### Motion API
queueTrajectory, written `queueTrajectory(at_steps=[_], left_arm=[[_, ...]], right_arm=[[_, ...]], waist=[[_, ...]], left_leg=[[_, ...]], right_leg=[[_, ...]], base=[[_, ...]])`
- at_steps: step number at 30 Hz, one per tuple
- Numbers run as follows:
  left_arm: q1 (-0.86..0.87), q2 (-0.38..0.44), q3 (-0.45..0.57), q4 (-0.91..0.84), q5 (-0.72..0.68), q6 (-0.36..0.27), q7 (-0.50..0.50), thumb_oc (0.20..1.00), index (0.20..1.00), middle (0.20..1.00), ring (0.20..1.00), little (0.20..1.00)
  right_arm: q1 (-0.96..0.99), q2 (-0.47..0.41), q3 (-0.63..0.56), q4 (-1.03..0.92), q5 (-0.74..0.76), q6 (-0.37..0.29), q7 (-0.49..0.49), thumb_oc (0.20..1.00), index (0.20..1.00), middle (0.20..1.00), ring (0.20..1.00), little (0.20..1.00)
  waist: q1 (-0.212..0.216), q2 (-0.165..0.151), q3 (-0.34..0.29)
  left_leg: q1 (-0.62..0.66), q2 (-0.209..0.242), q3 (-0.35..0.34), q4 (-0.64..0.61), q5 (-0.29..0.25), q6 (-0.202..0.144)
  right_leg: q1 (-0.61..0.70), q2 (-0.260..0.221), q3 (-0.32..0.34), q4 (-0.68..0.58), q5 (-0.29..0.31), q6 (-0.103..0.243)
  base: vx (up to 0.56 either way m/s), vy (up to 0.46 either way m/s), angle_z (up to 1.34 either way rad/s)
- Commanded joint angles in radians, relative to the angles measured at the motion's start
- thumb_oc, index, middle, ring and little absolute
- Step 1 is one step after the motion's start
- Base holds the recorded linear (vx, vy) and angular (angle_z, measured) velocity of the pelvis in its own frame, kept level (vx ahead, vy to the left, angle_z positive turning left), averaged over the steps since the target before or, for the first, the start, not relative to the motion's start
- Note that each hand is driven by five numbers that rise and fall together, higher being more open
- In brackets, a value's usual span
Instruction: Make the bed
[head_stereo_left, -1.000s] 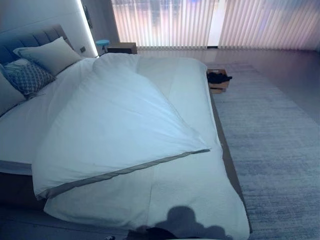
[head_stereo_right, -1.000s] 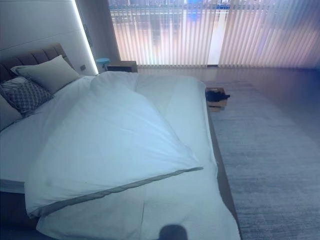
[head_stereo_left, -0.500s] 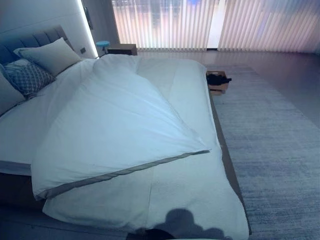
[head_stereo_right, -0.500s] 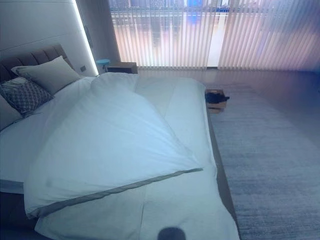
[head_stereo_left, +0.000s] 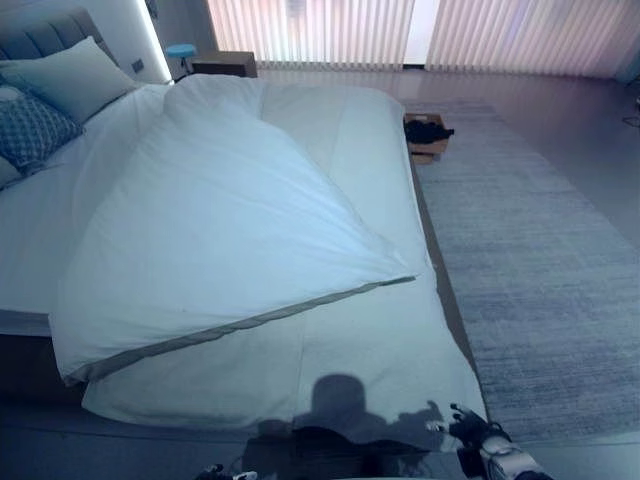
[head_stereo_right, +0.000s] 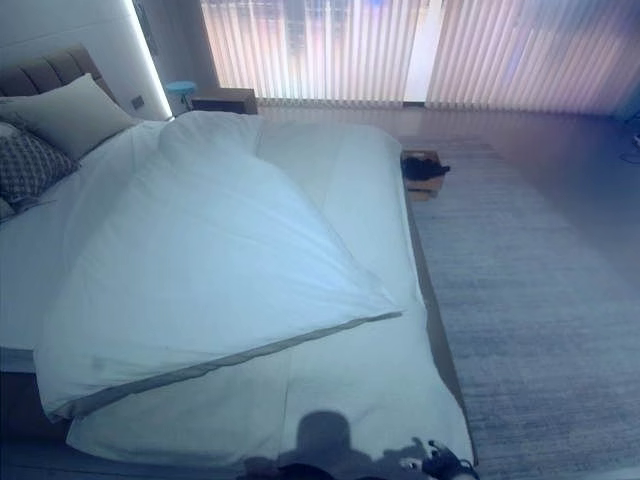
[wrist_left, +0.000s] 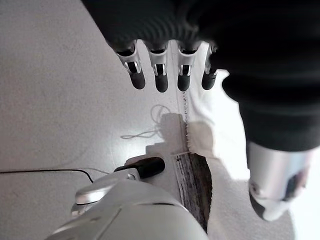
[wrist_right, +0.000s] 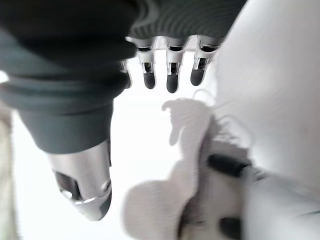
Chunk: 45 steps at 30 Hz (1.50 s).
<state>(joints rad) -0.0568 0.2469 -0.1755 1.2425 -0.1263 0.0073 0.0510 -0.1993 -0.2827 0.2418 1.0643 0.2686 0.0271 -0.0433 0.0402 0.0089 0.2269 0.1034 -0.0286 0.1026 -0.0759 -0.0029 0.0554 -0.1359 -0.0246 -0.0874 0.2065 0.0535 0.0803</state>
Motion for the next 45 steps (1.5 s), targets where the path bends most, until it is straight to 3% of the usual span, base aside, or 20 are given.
queueTrajectory(at_steps=[1, 3, 6, 8, 12, 13, 14, 15, 16, 17, 20, 22, 23, 24, 28, 31, 39, 45], left_arm=[[-0.031, 0.02, -0.003, 0.015, -0.042, -0.02, 0.028, 1.0, 1.0, 1.0, 1.0, 1.0], [-0.041, 0.022, -0.001, 0.013, -0.058, -0.02, 0.036, 1.0, 1.0, 1.0, 1.0, 1.0], [-0.069, 0.021, 0.001, 0.031, -0.078, -0.017, 0.055, 1.0, 1.0, 1.0, 1.0, 1.0], [-0.074, 0.016, 0.006, 0.034, -0.082, -0.015, 0.063, 1.0, 1.0, 1.0, 1.0, 1.0], [-0.061, -0.003, -0.004, 0.027, -0.085, -0.013, 0.068, 1.0, 1.0, 1.0, 1.0, 1.0], [-0.061, -0.015, -0.016, 0.024, -0.085, -0.012, 0.069, 1.0, 1.0, 1.0, 1.0, 1.0], [-0.06, -0.023, -0.027, 0.014, -0.093, -0.013, 0.07, 1.0, 1.0, 1.0, 1.0, 1.0], [-0.077, -0.041, -0.053, -0.013, -0.122, -0.018, 0.071, 1.0, 1.0, 1.0, 1.0, 1.0], [-0.078, -0.041, -0.053, -0.013, -0.122, -0.018, 0.071, 1.0, 1.0, 1.0, 1.0, 1.0], [-0.098, -0.053, -0.076, -0.04, -0.156, -0.027, 0.085, 1.0, 1.0, 1.0, 1.0, 1.0], [-0.118, -0.058, -0.092, -0.075, -0.195, -0.032, 0.098, 1.0, 1.0, 1.0, 1.0, 1.0], [-0.132, -0.062, -0.117, -0.096, -0.2, -0.033, 0.1, 1.0, 1.0, 1.0, 1.0, 1.0], [-0.137, -0.064, -0.133, -0.108, -0.198, -0.033, 0.105, 1.0, 1.0, 1.0, 1.0, 1.0], [-0.147, -0.061, -0.143, -0.117, -0.205, -0.034, 0.115, 1.0, 1.0, 1.0, 1.0, 1.0], [-0.144, -0.051, -0.143, -0.134, -0.223, -0.036, 0.113, 1.0, 1.0, 1.0, 1.0, 1.0], [-0.147, -0.041, -0.149, -0.111, -0.203, -0.029, 0.103, 1.0, 1.0, 1.0, 1.0, 1.0], [-0.147, -0.019, -0.127, -0.071, -0.195, -0.018, 0.116, 1.0, 1.0, 1.0, 1.0, 1.0], [-0.152, -0.001, -0.118, -0.077, -0.208, -0.024, 0.124, 1.0, 1.0, 1.0, 1.0, 1.0]], right_arm=[[-0.045, 0.009, -0.013, -0.096, 0.125, -0.044, -0.016, 1.0, 1.0, 1.0, 1.0, 1.0], [-0.085, 0.009, -0.012, -0.128, 0.178, -0.052, -0.027, 1.0, 1.0, 1.0, 1.0, 1.0], [-0.134, 0.013, -0.035, -0.189, 0.342, -0.083, -0.054, 1.0, 1.0, 1.0, 1.0, 1.0], [-0.144, 0.015, -0.044, -0.228, 0.405, -0.097, -0.07, 1.0, 1.0, 1.0, 1.0, 1.0], [-0.111, 0.024, -0.08, -0.279, 0.532, -0.129, -0.083, 1.0, 1.0, 1.0, 1.0, 1.0], [-0.099, 0.021, -0.092, -0.29, 0.57, -0.14, -0.09, 1.0, 1.0, 1.0, 1.0, 1.0], [-0.09, 0.017, -0.101, -0.303, 0.605, -0.147, -0.096, 1.0, 1.0, 1.0, 1.0, 1.0], [-0.095, 0.008, -0.122, -0.306, 0.674, -0.172, -0.118, 1.0, 1.0, 1.0, 1.0, 1.0], [-0.095, 0.009, -0.122, -0.306, 0.674, -0.172, -0.118, 1.0, 1.0, 1.0, 1.0, 1.0], [-0.114, 0.004, -0.129, -0.307, 0.722, -0.177, -0.125, 1.0, 1.0, 1.0, 1.0, 1.0], [-0.125, 0.007, -0.151, -0.31, 0.769, -0.191, -0.141, 1.0, 1.0, 1.0, 1.0, 1.0], [-0.14, 0.015, -0.159, -0.297, 0.811, -0.204, -0.144, 1.0, 1.0, 1.0, 1.0, 1.0], [-0.151, 0.021, -0.155, -0.293, 0.834, -0.211, -0.15, 1.0, 1.0, 1.0, 1.0, 1.0], [-0.176, 0.023, -0.137, -0.269, 0.837, -0.207, -0.153, 1.0, 1.0, 1.0, 1.0, 1.0], [-0.197, 0.031, -0.109, -0.267, 0.84, -0.194, -0.136, 1.0, 1.0, 1.0, 1.0, 1.0], [-0.253, 0.063, -0.079, -0.307, 0.905, -0.202, -0.1, 1.0, 1.0, 1.0, 1.0, 1.0], [-0.338, 0.097, -0.04, -0.35, 0.982, -0.225, -0.081, 1.0, 1.0, 1.0, 1.0, 1.0], [-0.424, 0.108, -0.046, -0.369, 1.028, -0.262, -0.079, 1.0, 1.0, 1.0, 1.0, 1.0]], waist=[[0.013, -0.008, 0.021], [0.015, -0.006, 0.035], [-0.008, -0.019, 0.057], [-0.019, -0.014, 0.058], [-0.036, 0.008, 0.034], [-0.047, 0.022, 0.019], [-0.056, 0.038, 0.015], [-0.063, 0.051, 0.046], [-0.065, 0.049, 0.043], [-0.049, 0.053, 0.095], [-0.043, 0.041, 0.111], [-0.03, 0.041, 0.124], [-0.023, 0.048, 0.13], [-0.007, 0.062, 0.139], [0.007, 0.06, 0.142], [0.02, 0.049, 0.145], [0.044, 0.036, 0.183], [0.065, 0.044, 0.2]], left_leg=[[-0.04, -0.052, -0.035, 0.123, -0.103, 0.015], [-0.033, -0.052, -0.03, 0.115, -0.112, 0.009], [-0.004, -0.084, -0.055, 0.109, -0.139, -0.003], [0.025, -0.082, -0.07, 0.102, -0.155, -0.013], [0.082, -0.077, -0.111, 0.092, -0.18, -0.033], [0.088, -0.065, -0.116, 0.104, -0.186, -0.052], [0.071, -0.049, -0.119, 0.162, -0.176, -0.077], [-0.056, -0.032, -0.099, 0.394, -0.106, -0.132], [-0.062, -0.035, -0.101, 0.396, -0.104, -0.132], [-0.171, -0.059, -0.129, 0.545, -0.06, -0.149], [-0.263, -0.031, -0.089, 0.516, -0.057, -0.129], [-0.304, 0.003, -0.066, 0.354, -0.049, -0.112], [-0.312, 0.016, -0.074, 0.266, -0.005, -0.113], [-0.351, 0.043, -0.1, 0.138, 0.097, -0.125], [-0.345, 0.033, -0.123, 0.138, 0.074, -0.118], [-0.354, 0.027, -0.089, 0.088, 0.1, -0.104], [-0.369, 0.002, -0.069, 0.114, 0.074, -0.083], [-0.387, -0.015, -0.073, 0.117, 0.07, -0.071]], right_leg=[[-0.02, -0.118, -0.035, 0.171, -0.041, 0.047], [-0.06, -0.12, -0.065, 0.091, -0.028, 0.047], [-0.124, -0.074, -0.037, -0.131, 0.07, 0.08], [-0.155, -0.064, -0.058, -0.187, 0.101, 0.094], [-0.131, -0.064, -0.05, -0.147, 0.087, 0.071], [-0.123, -0.063, -0.062, -0.133, 0.075, 0.062], [-0.116, -0.06, -0.076, -0.113, 0.052, 0.047], [-0.093, -0.078, -0.105, -0.095, 0.017, 0.019], [-0.097, -0.081, -0.107, -0.096, 0.019, 0.02], [-0.086, -0.077, -0.101, -0.08, -0.005, -0.006], [-0.082, -0.088, -0.109, -0.082, -0.023, -0.013], [-0.064, -0.082, -0.115, -0.098, -0.036, -0.008], [-0.063, -0.071, -0.115, -0.101, -0.039, -0.007], [-0.067, -0.05, -0.112, -0.104, -0.042, -0.008], [-0.087, -0.045, -0.089, -0.086, -0.05, -0.005], [-0.149, -0.032, -0.061, -0.095, -0.021, -0.008], [-0.148, -0.055, -0.048, -0.126, 0.008, 0.005], [-0.158, -0.069, -0.051, -0.129, 0.017, 0.015]], base=[[0.08, 0.051, 0.44], [0.11, -0.003, 0.22], [0.21, -0.047, -0.08], [0.29, -0.077, -0.13], [0.33, -0.11, 0.22], [0.35, -0.176, 0.48], [0.29, -0.283, 0.76], [0.16, -0.225, 0.96], [0.05, -0.247, 1.54], [-0.02, -0.099, 1.31], [0.06, -0.154, 0.5], [0.14, -0.06, 0.14], [0.21, -0.007, 0.08], [0.15, 0.015, 0.16], [0.08, 0.055, -0.29], [0.03, 0.113, -0.9], [0.04, 0.078, -0.06], [0.02, 0.057, 0.04]])
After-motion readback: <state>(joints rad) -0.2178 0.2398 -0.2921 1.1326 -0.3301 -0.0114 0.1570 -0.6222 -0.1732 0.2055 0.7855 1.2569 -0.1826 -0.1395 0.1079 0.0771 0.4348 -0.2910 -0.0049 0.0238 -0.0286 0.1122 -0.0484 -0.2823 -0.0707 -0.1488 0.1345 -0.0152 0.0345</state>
